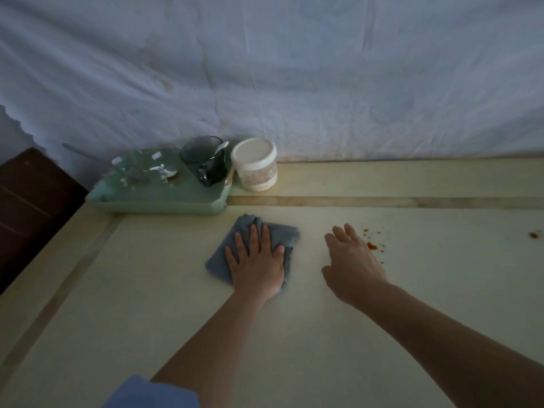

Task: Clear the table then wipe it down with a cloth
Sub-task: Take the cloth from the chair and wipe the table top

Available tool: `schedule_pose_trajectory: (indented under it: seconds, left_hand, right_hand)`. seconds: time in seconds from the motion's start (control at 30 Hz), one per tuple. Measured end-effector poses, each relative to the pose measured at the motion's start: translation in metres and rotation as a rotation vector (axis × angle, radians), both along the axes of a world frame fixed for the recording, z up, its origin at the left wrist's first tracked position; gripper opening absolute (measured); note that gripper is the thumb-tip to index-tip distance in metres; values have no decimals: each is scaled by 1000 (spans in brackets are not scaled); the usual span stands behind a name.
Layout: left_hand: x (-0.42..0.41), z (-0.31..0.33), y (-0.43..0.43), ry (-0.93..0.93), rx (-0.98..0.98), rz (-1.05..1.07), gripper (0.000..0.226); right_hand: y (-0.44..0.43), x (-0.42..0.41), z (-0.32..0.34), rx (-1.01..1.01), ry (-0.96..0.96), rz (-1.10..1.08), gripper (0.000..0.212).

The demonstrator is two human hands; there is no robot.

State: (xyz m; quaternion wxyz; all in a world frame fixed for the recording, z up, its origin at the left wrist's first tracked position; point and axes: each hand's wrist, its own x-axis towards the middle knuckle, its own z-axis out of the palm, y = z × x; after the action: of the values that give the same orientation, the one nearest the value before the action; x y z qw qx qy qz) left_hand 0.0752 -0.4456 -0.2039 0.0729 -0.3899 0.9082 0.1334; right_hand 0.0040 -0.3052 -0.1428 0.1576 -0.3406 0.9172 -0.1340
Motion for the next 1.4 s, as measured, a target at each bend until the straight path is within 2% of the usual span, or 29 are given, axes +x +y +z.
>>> schedule_pose_trajectory:
  seconds: [0.17, 0.27, 0.37, 0.43, 0.53, 0.63, 0.77, 0.87, 0.93, 1.03, 1.1, 1.13, 1.27, 1.33, 1.4]
  left_hand:
    - [-77, 0, 81, 28, 41, -160, 62]
    - [-102, 2, 129, 55, 23, -327, 60]
    - [-104, -1, 121, 9, -3, -432, 57]
    - [-96, -2, 92, -1, -23, -343, 56]
    - [-88, -3, 58, -22, -8, -41, 56]
    - [-105, 1, 78, -18, 15, 113, 60]
    - [-142, 2, 149, 21, 38, -157, 60]
    - [-147, 0, 149, -4, 48, -271, 59]
    - [-137, 2, 123, -23, 70, -218, 57]
    - [-129, 5, 88, -42, 94, 76, 59]
    - [-135, 7, 97, -41, 86, 156, 61]
    - [-141, 7, 113, -19, 93, 111, 61]
    - [-153, 5, 179, 34, 65, -287, 58]
    - [-150, 4, 173, 18, 53, -320, 57]
    - [-137, 1, 149, 11, 56, -259, 57]
  right_hand:
    - [54, -69, 0, -5, -26, -142, 61]
    - [77, -95, -6, 21, -36, -205, 52]
    - [89, -104, -11, 11, -72, -237, 50]
    - [97, -108, -12, -3, -97, -257, 52]
    - [110, -115, -12, 8, -114, -237, 52]
    - [115, -119, -8, 32, -135, -217, 52]
    - [113, -126, -4, -6, -152, -263, 41]
    - [114, -126, -7, -28, -152, -281, 36]
    - [116, -126, -9, -41, -161, -288, 40]
    - [122, -131, -10, -90, -189, -295, 43]
    - [124, -135, -11, -109, -195, -298, 43]
    - [124, -137, -11, -112, -200, -296, 42]
    - [123, -136, -14, -124, -188, -248, 26]
    - [122, -134, -15, -116, -167, -247, 25]
    - [121, -134, -17, -118, -153, -279, 31]
